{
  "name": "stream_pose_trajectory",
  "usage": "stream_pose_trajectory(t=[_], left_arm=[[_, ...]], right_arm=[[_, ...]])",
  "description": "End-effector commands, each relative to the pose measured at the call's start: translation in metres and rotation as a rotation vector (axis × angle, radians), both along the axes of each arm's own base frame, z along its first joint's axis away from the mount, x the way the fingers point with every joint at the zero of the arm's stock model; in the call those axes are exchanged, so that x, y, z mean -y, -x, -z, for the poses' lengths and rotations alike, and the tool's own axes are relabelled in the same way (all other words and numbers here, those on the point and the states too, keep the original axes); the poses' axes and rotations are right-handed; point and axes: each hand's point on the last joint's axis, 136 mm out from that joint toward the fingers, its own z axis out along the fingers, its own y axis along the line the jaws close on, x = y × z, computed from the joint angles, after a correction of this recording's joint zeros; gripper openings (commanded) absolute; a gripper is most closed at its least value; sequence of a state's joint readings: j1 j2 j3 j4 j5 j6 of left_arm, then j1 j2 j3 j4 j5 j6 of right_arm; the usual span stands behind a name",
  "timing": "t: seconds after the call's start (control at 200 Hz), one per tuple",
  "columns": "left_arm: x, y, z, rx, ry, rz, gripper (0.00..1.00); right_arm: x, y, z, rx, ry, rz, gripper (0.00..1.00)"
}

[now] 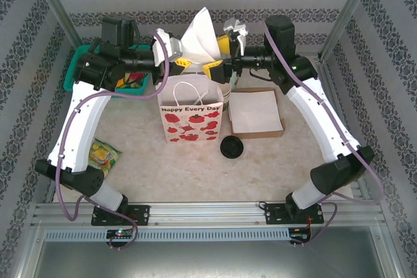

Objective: Pack the takeout coffee

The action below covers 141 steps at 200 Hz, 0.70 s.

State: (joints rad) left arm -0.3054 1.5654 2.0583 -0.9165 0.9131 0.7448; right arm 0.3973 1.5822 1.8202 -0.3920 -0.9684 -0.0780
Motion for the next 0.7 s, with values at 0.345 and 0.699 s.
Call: stream_pose_trajectory(t=[0.345, 0.699], left_arm=[[0.001, -0.002, 0.001, -0.051, 0.022, 0.067, 0.0], [-0.037, -0.07, 0.021, -0.117, 0.065, -0.443, 0.87]], right_arm=[[-0.011, 0.048, -0.041, 0.166, -0.059, -0.23, 0.23], [0.028, -0.024, -0.047, 0.058, -0.028, 0.273, 0.0]])
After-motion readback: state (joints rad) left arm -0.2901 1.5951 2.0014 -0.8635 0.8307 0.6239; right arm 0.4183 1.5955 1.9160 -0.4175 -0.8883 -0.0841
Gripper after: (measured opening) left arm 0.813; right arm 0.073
